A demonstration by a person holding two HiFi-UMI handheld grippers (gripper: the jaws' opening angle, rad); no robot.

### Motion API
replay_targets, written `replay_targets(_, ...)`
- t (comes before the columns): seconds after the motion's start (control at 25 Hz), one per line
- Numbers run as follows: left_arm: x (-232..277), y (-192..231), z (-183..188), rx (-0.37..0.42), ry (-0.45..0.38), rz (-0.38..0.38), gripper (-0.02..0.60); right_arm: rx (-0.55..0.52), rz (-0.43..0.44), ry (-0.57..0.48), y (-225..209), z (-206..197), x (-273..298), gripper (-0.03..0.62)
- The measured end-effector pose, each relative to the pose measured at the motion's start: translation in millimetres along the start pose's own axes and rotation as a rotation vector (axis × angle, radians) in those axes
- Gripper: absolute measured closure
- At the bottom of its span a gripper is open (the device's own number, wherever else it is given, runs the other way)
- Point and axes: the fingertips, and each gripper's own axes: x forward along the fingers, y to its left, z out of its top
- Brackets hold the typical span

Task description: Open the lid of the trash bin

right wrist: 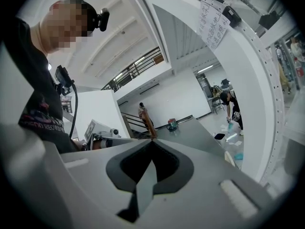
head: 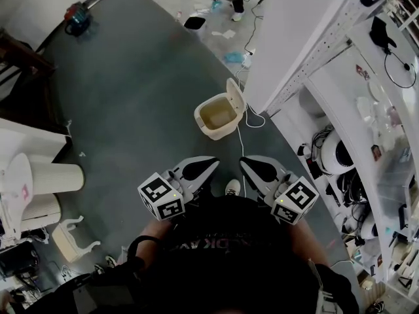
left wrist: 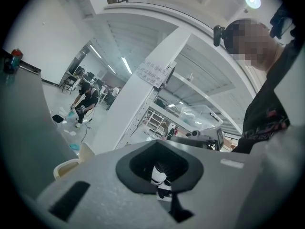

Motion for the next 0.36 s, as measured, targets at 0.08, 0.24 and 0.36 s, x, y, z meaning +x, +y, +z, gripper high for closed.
replay_targets(0.08,-3.6,-1.3,0.3,-0.003,-0.008,0.003,0.58,-0.003,0.007,0.001,3.6,0.1,1.1,0.594)
replay_targets(0.24,-7.5,-1.5,-0.1,-0.006,-0.01,0.009,0.58,-0.003,0.016,0.001,6.9,-0.5,3.0,0.594)
replay_targets(0.36,-10.1,-1.2,0.3,-0.008,-0.016,0.013,0.58,-0.004,0.022,0.001,8.8,-0.9,4.3,0.594)
